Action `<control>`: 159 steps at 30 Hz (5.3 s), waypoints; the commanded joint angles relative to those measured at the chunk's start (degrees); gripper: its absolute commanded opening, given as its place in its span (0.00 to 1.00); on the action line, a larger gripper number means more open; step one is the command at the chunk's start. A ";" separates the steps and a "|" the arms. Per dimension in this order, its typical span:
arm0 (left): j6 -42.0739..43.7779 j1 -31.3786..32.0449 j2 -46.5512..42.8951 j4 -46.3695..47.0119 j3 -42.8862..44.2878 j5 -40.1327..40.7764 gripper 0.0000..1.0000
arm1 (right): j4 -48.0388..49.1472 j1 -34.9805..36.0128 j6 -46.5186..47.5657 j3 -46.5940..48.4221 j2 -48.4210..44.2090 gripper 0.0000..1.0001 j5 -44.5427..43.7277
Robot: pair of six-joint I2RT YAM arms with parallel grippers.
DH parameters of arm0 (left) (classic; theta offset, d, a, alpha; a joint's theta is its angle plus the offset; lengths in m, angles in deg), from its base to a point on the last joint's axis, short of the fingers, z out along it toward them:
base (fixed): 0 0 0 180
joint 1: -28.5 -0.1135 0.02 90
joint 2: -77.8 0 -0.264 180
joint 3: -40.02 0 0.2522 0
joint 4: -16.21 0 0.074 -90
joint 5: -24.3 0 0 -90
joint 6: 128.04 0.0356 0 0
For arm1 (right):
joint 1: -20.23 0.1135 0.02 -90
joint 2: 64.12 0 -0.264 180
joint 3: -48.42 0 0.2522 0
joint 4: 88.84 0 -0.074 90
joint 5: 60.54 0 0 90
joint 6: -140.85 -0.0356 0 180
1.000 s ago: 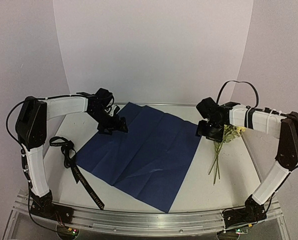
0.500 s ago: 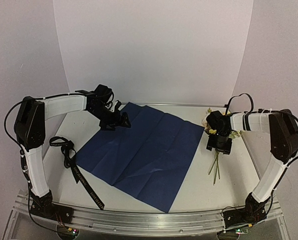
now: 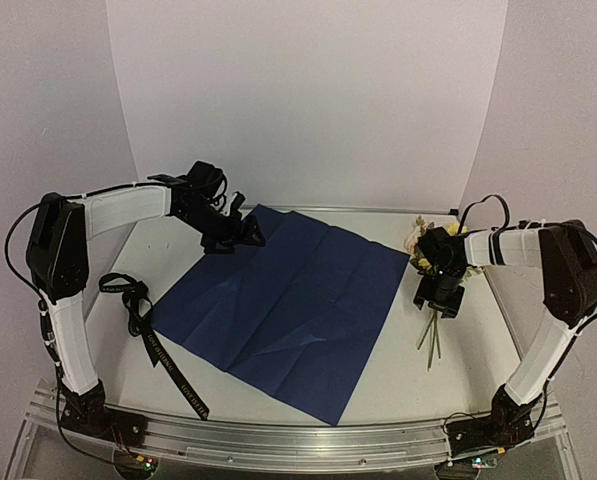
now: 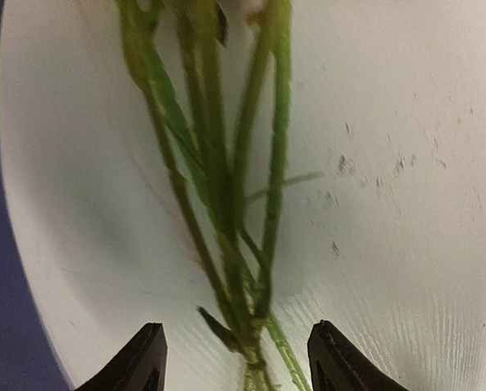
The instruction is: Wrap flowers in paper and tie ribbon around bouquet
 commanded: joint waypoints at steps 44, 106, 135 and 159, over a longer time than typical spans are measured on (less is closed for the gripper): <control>-1.64 0.01 -3.47 2.83 1.78 -3.27 0.99 | 7.93 2.20 -8.96 -8.71 -6.88 0.00 -2.46; -15.40 -6.49 0.91 12.74 -16.15 4.67 0.98 | 4.03 32.68 18.51 51.64 26.30 0.00 -1.91; -13.67 -6.35 3.03 12.31 -14.26 3.50 0.98 | 9.80 38.49 0.70 21.41 20.35 0.00 -5.12; -11.57 -6.32 2.24 9.55 -10.99 5.59 0.98 | 4.66 36.91 10.10 43.26 23.43 0.00 -7.80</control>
